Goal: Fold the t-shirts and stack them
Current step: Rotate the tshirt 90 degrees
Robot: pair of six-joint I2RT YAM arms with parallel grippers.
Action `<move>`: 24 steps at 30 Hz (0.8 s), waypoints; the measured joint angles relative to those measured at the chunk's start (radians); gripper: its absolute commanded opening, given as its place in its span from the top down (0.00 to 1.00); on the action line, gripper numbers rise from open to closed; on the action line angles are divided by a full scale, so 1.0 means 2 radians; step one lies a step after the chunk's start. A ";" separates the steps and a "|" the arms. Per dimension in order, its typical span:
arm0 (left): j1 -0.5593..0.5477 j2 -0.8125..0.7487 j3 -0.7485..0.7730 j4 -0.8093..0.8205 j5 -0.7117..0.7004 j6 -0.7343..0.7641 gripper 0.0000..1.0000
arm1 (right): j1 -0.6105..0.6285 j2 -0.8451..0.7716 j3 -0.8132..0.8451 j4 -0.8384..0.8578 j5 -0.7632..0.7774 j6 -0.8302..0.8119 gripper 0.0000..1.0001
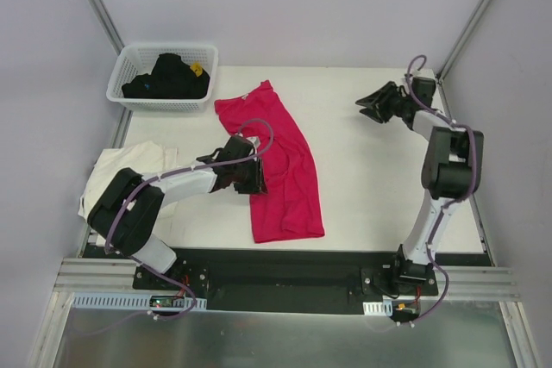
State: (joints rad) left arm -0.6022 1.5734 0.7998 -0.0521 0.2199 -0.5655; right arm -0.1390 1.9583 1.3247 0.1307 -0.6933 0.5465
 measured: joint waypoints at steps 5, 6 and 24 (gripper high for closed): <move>0.000 -0.040 -0.012 -0.015 -0.022 -0.010 0.69 | 0.061 0.114 0.090 -0.001 -0.010 0.016 0.54; 0.000 -0.043 -0.012 -0.018 -0.026 -0.011 0.69 | 0.067 0.127 0.100 -0.001 -0.012 0.019 0.54; 0.000 -0.082 0.032 -0.052 -0.168 -0.012 0.67 | 0.152 0.238 0.195 0.029 -0.026 0.063 0.54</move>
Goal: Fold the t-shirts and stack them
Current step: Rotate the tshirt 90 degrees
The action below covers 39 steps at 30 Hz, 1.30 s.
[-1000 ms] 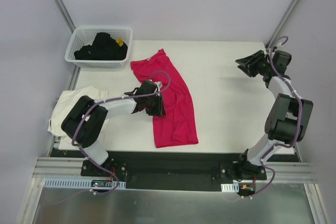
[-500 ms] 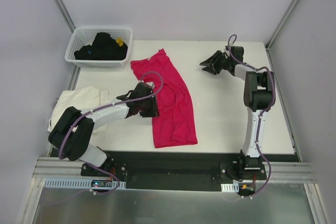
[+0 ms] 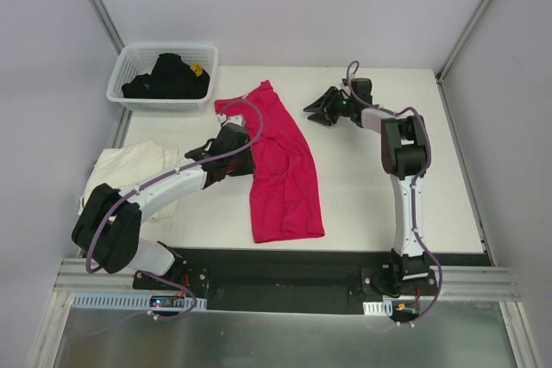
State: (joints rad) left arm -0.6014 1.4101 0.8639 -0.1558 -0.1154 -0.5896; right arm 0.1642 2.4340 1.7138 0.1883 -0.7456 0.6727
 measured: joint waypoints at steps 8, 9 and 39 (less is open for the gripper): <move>0.000 0.000 0.011 -0.001 -0.013 0.000 0.67 | 0.060 0.021 0.010 0.045 -0.006 0.034 0.54; 0.000 0.000 0.011 -0.002 -0.013 0.000 0.67 | 0.067 0.024 0.011 0.049 -0.007 0.038 0.54; 0.004 -0.035 -0.019 -0.010 -0.013 -0.005 0.67 | 0.054 0.069 0.047 0.084 -0.011 0.080 0.99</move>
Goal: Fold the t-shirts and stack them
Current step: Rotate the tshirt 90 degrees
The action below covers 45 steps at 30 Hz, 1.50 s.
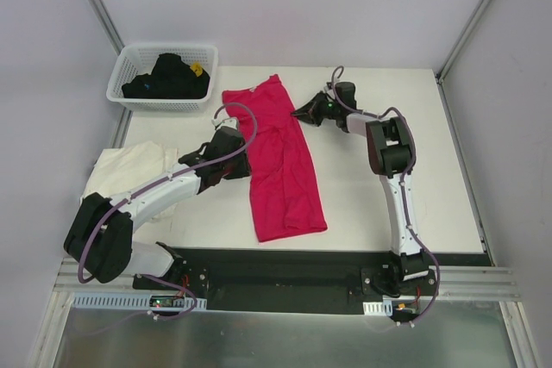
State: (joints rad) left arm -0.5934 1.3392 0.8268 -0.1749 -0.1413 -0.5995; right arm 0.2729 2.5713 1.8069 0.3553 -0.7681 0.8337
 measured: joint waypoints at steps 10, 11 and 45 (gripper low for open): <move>0.003 0.003 0.000 0.000 0.000 -0.002 0.67 | -0.089 -0.008 -0.020 0.013 -0.003 -0.002 0.99; 0.003 0.004 0.000 0.000 0.000 -0.002 0.67 | -0.096 -0.010 -0.024 0.014 -0.003 -0.002 0.99; 0.002 -0.012 -0.116 0.074 0.020 -0.012 0.69 | -0.170 -0.272 -0.425 0.073 0.031 -0.026 0.58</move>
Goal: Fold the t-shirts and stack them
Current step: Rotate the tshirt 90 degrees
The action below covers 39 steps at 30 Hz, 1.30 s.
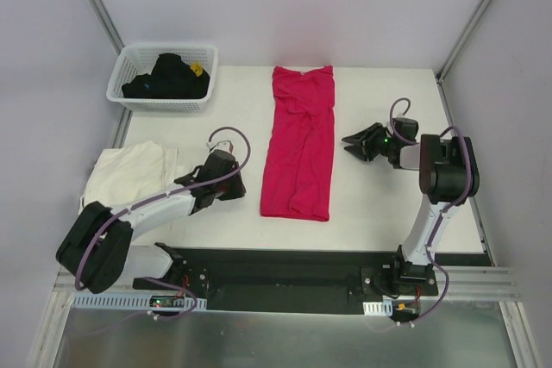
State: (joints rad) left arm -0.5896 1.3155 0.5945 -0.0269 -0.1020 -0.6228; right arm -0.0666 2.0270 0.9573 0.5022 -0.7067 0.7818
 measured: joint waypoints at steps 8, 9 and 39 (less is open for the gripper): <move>0.000 -0.087 -0.084 0.070 0.061 -0.002 0.64 | 0.049 -0.108 -0.173 0.051 -0.010 -0.012 0.58; 0.000 -0.086 -0.091 0.082 0.071 0.000 0.62 | 0.049 -0.122 -0.194 0.056 -0.012 -0.013 0.58; -0.003 0.030 -0.110 0.253 0.233 0.023 0.59 | 0.095 -0.318 -0.424 0.101 -0.018 -0.031 0.58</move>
State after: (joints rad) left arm -0.5961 1.3746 0.3737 0.4782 0.3645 -0.5770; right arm 0.1230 1.3903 0.1085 0.7048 -0.7429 0.7204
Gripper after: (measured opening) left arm 0.411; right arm 0.416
